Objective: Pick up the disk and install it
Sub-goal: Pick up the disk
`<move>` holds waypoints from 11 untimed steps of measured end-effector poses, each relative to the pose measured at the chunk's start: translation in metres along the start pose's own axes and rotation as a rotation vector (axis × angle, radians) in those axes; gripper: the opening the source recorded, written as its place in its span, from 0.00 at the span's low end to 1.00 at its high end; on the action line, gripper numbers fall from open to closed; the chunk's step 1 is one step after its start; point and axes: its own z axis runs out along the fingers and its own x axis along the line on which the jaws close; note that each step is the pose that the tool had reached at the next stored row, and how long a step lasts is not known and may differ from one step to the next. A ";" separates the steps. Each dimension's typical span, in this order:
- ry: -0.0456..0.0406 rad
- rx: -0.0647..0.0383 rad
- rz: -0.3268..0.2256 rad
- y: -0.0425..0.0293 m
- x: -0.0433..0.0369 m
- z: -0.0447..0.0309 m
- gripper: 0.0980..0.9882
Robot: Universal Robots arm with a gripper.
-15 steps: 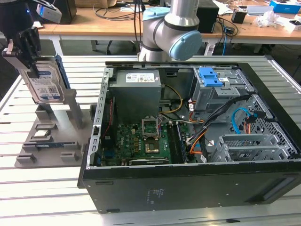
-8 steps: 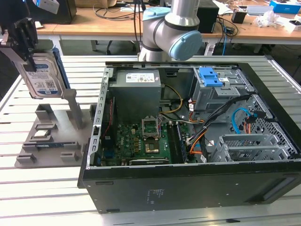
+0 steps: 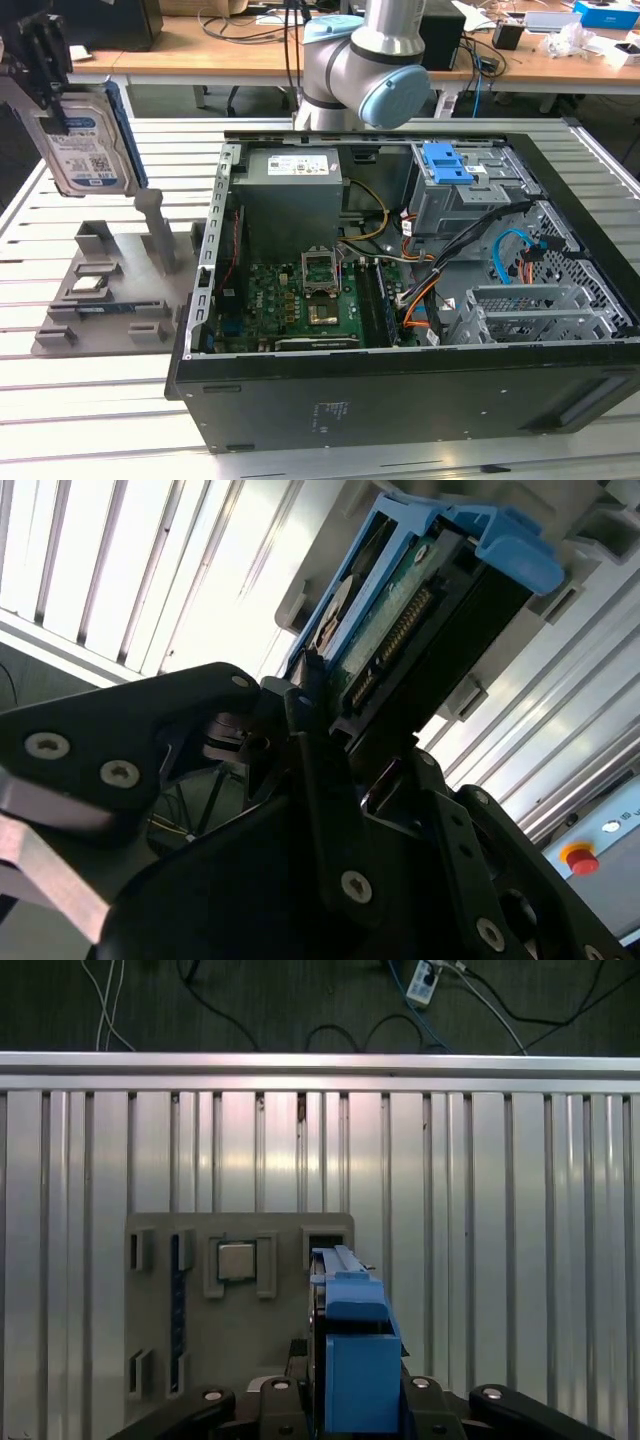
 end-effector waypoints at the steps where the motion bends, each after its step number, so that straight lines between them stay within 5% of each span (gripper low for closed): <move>1: 0.0000 0.000 0.000 0.0001 -0.0001 -0.0030 0.30; 11: -0.0001 0.000 0.000 0.0014 -0.0007 -0.0344 0.30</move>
